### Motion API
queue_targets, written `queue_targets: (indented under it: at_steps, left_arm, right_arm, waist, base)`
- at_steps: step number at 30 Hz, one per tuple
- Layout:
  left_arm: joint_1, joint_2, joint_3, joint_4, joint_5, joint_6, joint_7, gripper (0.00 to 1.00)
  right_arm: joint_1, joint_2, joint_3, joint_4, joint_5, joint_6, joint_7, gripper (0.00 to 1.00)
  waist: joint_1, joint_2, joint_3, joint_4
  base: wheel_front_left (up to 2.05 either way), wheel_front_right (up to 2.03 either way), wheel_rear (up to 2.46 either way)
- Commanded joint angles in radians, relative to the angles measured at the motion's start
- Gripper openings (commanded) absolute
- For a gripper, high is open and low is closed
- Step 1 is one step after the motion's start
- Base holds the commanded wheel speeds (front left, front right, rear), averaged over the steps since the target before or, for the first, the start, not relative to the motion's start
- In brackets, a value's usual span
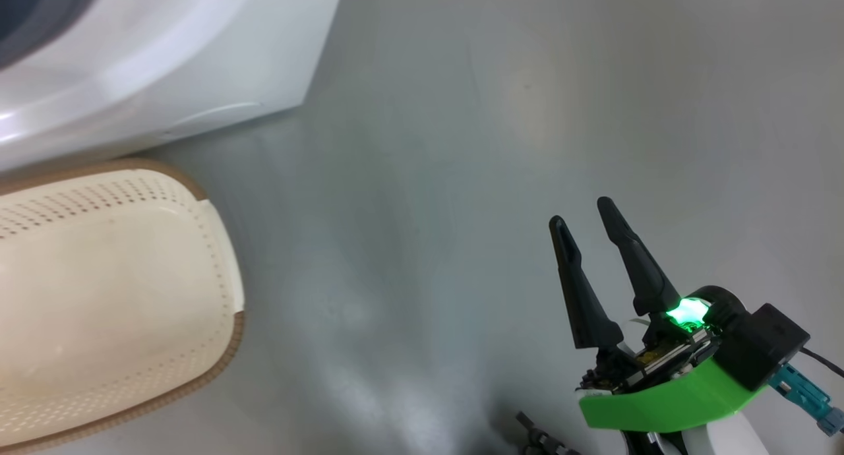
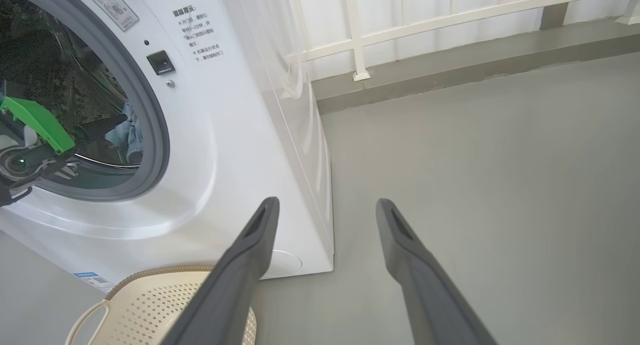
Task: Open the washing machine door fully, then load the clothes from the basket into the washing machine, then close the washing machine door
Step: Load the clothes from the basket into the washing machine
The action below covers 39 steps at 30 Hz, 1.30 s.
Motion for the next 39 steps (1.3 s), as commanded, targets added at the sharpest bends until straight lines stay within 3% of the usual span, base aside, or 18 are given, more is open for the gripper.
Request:
queue_targets:
  at_steps: [1, 12, 39]
  left_arm:
    - [0.025, 0.045, 0.034, -0.027, -0.015, -0.003, -0.017, 1.00]
    - [0.205, 0.010, 0.048, -0.100, -0.060, 0.013, -0.096, 1.00]
    - [0.623, -0.077, 0.077, -0.311, -0.065, 0.110, -0.195, 1.00]
  right_arm:
    - [-0.005, -0.009, 0.013, -0.015, -0.008, 0.002, -0.005, 1.00]
    - [-0.029, -0.009, -0.011, 0.031, -0.025, 0.002, -0.005, 1.00]
    - [-0.050, -0.009, -0.064, 0.179, -0.064, 0.002, -0.005, 1.00]
  waist:
    - [0.0000, -0.0001, -0.031, 0.028]
    - [0.0000, -0.0001, -0.132, 0.082]
    - [0.0000, -0.0001, -0.418, 0.211]
  base:
    - [0.00, 0.00, 0.00]
    - [0.00, 0.00, 0.00]
    - [0.00, 0.00, 0.00]
